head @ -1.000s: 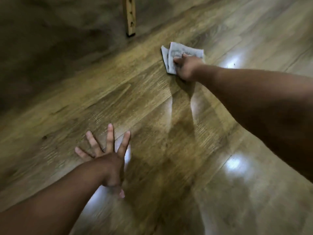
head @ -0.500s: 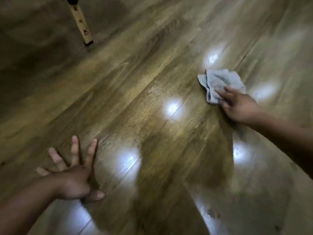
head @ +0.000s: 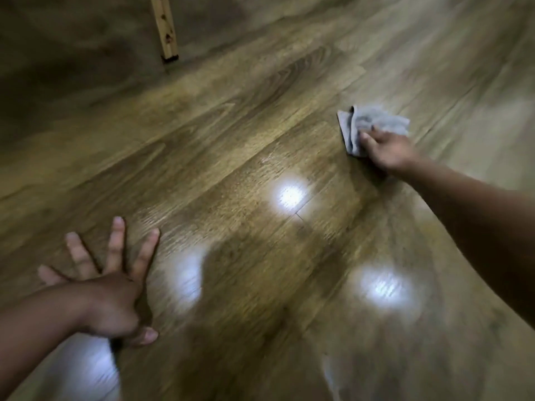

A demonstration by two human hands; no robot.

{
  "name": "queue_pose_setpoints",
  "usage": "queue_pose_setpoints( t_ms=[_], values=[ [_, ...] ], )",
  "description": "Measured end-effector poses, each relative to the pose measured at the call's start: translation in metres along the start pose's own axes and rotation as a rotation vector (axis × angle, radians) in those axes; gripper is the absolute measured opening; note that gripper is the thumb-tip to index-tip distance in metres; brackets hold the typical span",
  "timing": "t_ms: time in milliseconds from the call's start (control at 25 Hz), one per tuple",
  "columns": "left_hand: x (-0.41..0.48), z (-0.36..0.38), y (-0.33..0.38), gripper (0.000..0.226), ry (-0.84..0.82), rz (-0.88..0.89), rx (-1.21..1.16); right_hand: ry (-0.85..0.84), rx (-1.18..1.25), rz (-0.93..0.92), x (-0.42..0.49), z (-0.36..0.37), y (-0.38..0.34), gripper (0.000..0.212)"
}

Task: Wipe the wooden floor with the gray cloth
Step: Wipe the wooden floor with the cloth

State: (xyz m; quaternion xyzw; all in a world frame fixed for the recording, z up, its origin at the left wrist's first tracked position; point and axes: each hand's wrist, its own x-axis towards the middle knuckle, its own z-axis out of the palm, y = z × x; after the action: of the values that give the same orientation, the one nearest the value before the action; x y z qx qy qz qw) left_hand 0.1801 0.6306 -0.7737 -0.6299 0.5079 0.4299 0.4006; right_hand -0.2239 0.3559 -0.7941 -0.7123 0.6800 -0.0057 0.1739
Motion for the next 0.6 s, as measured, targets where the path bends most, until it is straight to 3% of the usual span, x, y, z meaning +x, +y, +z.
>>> queue_pose_setpoints(
  t_ms=[160, 360, 440, 600],
  values=[
    [-0.003, -0.003, 0.004, 0.146, -0.005, -0.011, 0.004, -0.083, 0.084, 0.046, 0.086, 0.005, -0.084, 0.061],
    [0.004, -0.007, 0.004, 0.146, -0.024, -0.029, -0.046, -0.111, 0.012, -0.052, 0.098, 0.035, -0.170, 0.064],
    [0.008, -0.006, 0.001, 0.146, 0.004, -0.017, -0.041, -0.144, -0.017, -0.155, 0.094, 0.051, -0.221, 0.061],
    [0.010, -0.004, 0.001, 0.146, 0.043, -0.025, -0.020, -0.227, -0.148, -0.538, 0.028, 0.095, -0.336, 0.055]
  ],
)
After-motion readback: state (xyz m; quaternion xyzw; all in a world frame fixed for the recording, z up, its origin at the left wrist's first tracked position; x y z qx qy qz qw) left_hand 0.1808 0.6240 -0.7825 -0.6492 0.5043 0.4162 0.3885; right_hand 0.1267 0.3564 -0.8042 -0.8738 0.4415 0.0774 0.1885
